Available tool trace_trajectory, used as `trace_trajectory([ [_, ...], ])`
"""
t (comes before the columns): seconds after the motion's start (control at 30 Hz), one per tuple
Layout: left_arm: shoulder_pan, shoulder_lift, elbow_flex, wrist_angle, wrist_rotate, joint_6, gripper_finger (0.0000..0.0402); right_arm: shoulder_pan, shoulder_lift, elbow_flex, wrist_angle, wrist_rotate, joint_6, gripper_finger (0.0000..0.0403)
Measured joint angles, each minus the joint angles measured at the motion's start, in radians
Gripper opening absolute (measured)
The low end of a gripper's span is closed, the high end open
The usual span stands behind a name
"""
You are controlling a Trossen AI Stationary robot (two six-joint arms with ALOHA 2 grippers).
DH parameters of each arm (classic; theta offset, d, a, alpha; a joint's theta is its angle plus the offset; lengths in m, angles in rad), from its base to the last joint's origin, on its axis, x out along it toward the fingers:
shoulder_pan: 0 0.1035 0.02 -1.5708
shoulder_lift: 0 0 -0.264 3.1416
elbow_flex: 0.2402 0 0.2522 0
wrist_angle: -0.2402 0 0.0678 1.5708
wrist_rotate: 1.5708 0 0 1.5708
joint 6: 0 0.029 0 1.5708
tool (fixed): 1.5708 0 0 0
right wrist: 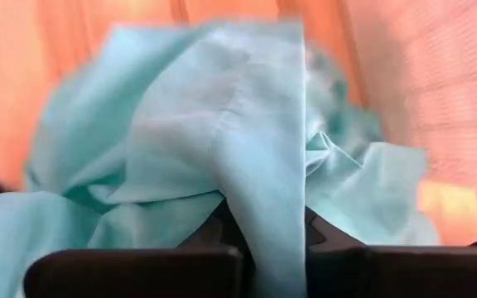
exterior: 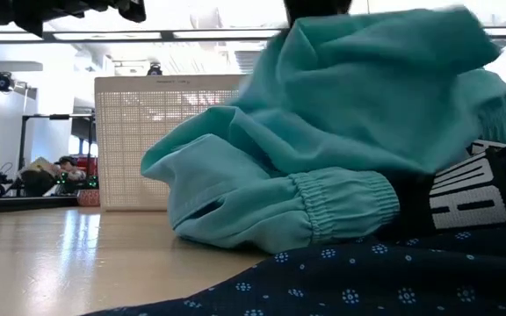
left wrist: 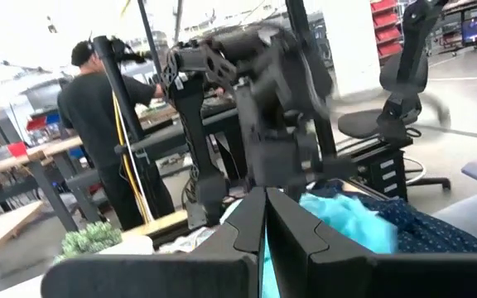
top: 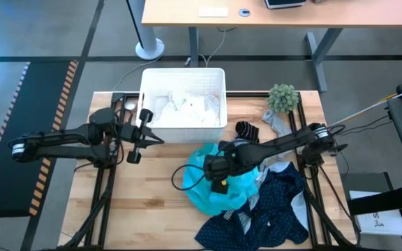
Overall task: Sort clothes
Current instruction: Put the shorts into the bin
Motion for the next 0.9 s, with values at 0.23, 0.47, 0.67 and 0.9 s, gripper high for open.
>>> trace_trajectory([
  [0.23,0.000,-0.058,0.000,0.001,0.000,0.024,0.0000,-0.002,-0.018,0.212,-0.046,0.032,-0.108,0.0002],
  [0.47,0.000,-0.101,0.000,-0.027,0.000,0.026,0.0000,-0.010,-0.018,0.447,-0.042,0.083,-0.253,0.0001],
  [0.67,0.000,-0.107,0.000,-0.030,0.000,0.026,0.0000,-0.034,-0.036,0.598,0.053,0.187,-0.393,0.0001],
  [0.9,0.000,-0.109,0.000,-0.036,0.000,0.029,0.0000,-0.120,-0.096,0.600,0.267,0.266,-0.539,0.0000],
])
